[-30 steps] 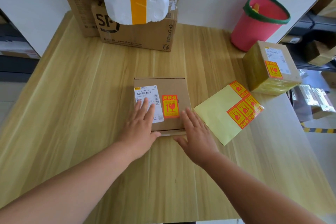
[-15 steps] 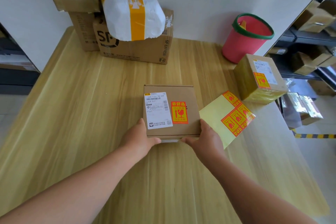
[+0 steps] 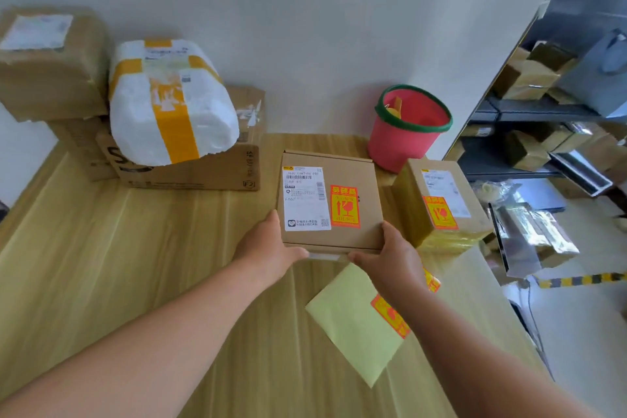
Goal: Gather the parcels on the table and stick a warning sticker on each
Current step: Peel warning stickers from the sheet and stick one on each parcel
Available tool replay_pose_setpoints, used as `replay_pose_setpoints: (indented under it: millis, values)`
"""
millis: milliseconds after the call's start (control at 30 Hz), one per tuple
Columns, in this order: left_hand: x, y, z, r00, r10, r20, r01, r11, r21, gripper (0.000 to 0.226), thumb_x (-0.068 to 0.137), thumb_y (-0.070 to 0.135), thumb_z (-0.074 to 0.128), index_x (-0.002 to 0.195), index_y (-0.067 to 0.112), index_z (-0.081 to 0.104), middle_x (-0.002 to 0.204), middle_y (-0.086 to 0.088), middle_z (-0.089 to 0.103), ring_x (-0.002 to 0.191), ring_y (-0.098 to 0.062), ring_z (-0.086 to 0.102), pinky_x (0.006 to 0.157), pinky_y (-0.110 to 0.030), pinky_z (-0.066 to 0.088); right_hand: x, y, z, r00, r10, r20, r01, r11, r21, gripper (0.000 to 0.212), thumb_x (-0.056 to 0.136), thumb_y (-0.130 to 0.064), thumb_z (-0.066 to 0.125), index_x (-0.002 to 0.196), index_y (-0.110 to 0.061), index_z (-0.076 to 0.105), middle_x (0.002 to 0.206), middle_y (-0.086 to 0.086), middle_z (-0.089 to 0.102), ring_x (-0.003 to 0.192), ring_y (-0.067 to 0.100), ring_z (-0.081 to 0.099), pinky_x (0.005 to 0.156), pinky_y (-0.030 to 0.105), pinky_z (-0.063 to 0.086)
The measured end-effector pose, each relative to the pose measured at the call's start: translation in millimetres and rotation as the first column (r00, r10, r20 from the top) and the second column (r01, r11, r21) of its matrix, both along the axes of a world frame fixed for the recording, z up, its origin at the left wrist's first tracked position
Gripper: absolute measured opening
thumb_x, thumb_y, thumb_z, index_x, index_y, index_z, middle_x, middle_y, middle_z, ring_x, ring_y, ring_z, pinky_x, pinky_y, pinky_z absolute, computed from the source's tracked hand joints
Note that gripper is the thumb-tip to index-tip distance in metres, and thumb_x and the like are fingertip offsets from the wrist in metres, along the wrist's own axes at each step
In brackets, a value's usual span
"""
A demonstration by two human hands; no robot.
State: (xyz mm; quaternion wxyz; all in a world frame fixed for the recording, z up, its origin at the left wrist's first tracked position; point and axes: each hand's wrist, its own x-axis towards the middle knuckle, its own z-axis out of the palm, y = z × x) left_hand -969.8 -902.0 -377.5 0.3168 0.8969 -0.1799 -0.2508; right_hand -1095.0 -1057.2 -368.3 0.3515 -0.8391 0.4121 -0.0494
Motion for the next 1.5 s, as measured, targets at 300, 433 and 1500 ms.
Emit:
replay_pose_setpoints:
  millis: [300, 433, 1500]
  values:
    - [84, -93, -37, 0.993, 0.081, -0.081, -0.079, 0.996, 0.029, 0.053, 0.072, 0.037, 0.075, 0.117, 0.028, 0.048, 0.115, 0.014, 0.061, 0.099, -0.015, 0.059, 0.081, -0.032, 0.049, 98, -92, -39, 1.000, 0.026, 0.017, -0.028, 0.994, 0.105, 0.058, 0.076, -0.024, 0.078, 0.125, -0.025, 0.047, 0.108, -0.010, 0.059, 0.095, 0.011, 0.055, 0.080, 0.028, 0.048]
    - [116, -129, -57, 0.990, 0.090, -0.109, -0.089, 0.996, 0.016, 0.058, 0.075, 0.035, 0.073, 0.126, 0.030, 0.044, 0.118, 0.013, 0.061, 0.099, -0.015, 0.058, 0.079, -0.031, 0.049, 132, -125, -58, 0.999, 0.018, 0.040, -0.023, 0.993, 0.113, 0.056, 0.078, -0.021, 0.076, 0.125, -0.025, 0.045, 0.105, -0.011, 0.055, 0.093, 0.010, 0.053, 0.078, 0.026, 0.045]
    - [114, -28, -2, 0.960, 0.021, 0.280, -0.019, 1.000, -0.009, 0.063, 0.094, 0.032, 0.052, 0.149, 0.019, 0.024, 0.150, 0.001, 0.032, 0.131, -0.019, 0.040, 0.104, -0.038, 0.039, 179, -13, -14, 0.960, 0.262, -0.096, -0.278, 0.924, -0.264, 0.062, 0.096, -0.035, 0.050, 0.149, -0.015, 0.025, 0.159, 0.004, 0.018, 0.147, 0.022, 0.010, 0.118, 0.040, 0.015]
